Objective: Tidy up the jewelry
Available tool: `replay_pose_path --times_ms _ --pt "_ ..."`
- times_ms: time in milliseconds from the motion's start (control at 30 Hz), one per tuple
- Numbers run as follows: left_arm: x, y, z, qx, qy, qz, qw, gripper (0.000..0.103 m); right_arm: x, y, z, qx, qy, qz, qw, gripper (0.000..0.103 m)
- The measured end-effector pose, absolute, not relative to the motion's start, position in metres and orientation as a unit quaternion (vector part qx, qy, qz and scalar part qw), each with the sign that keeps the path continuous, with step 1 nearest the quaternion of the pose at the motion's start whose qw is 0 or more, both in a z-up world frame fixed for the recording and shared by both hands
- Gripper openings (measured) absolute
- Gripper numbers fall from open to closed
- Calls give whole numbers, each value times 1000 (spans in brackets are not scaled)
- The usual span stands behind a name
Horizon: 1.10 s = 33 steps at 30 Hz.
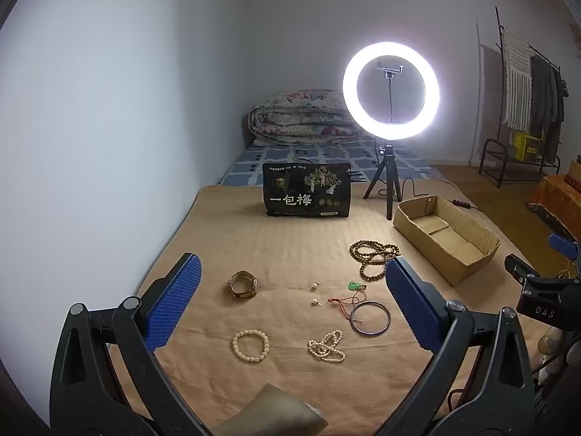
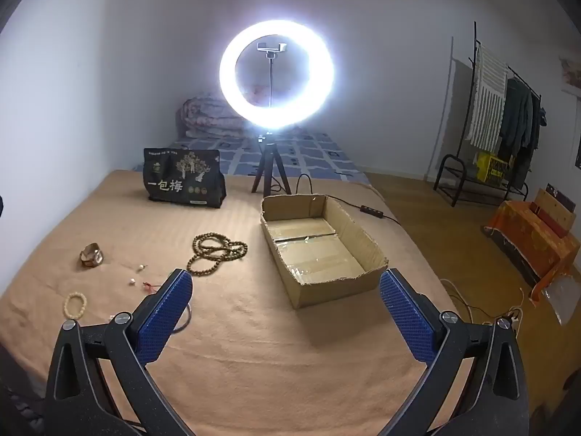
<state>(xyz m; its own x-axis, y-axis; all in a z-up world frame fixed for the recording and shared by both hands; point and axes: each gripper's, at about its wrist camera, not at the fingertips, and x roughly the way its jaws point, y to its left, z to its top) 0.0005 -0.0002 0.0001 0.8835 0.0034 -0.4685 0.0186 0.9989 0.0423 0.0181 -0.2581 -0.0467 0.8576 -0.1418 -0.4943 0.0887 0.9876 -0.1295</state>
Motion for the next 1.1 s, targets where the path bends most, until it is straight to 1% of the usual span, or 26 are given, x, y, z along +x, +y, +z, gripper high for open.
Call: replay_pose_path --times_ms 1100 --pt "-2 0 7 21 227 1 974 103 15 -259 -43 -53 257 -58 963 103"
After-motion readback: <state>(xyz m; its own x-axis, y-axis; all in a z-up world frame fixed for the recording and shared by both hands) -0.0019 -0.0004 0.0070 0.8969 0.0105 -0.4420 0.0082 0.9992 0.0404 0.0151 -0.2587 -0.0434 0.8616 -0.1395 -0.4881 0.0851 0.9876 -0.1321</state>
